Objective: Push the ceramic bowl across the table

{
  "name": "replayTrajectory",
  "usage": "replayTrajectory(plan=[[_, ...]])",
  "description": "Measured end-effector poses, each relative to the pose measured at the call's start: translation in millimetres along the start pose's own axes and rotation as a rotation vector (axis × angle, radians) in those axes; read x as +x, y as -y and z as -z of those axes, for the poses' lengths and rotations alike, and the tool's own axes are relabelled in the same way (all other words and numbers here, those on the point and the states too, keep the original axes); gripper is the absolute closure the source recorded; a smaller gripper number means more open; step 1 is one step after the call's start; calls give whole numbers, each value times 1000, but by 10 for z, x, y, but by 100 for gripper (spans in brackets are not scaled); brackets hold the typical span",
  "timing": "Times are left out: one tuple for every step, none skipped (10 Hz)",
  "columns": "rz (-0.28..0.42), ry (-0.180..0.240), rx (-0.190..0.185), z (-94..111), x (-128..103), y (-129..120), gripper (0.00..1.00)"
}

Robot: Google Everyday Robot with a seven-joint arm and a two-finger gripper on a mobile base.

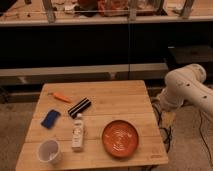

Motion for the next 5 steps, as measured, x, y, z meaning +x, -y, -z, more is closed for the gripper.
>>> replayTrajectory(plan=[[9,3,-3,-37,-70,-85,20],[14,7,-6,-78,-144,-179,20],[18,8,-7,-105,-209,-268,20],[21,6,-7,-115,-224,-309,20],[22,6,-9,-138,-216,-320,20]])
